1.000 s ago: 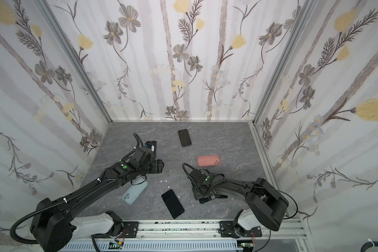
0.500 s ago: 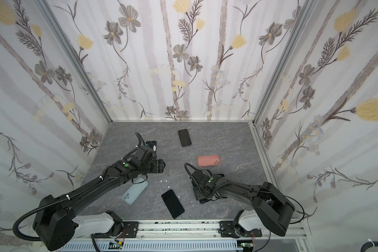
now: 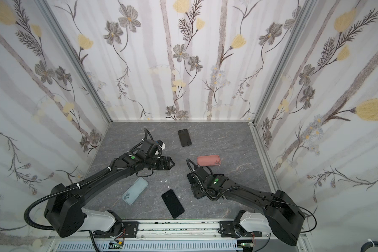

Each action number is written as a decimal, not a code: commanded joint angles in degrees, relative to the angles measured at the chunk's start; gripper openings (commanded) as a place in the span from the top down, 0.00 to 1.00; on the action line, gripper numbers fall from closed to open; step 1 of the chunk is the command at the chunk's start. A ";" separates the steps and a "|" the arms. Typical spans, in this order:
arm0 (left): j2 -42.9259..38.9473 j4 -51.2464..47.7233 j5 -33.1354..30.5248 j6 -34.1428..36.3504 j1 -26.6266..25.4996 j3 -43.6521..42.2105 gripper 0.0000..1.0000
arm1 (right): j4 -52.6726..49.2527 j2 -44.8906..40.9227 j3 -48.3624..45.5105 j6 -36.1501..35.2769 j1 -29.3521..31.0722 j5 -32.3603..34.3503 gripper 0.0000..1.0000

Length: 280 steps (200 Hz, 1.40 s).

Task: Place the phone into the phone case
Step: 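Lift the blue-framed phone with right gripper toward the left gripper while left reaches, then grasp the blue-framed phone edge with the left gripper while right holds it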

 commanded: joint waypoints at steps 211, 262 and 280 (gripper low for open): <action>-2.16 6.96 21.76 -5.61 -0.20 -3.55 0.76 | 14.56 -2.49 8.47 -12.30 7.84 -3.64 0.48; -5.77 8.25 20.70 -6.80 0.09 -4.77 1.00 | 14.73 -0.30 11.30 -13.86 7.98 -3.67 0.46; -8.19 9.77 20.07 -8.61 0.58 -5.40 1.00 | 14.50 0.30 13.00 -15.25 7.98 -3.31 0.44</action>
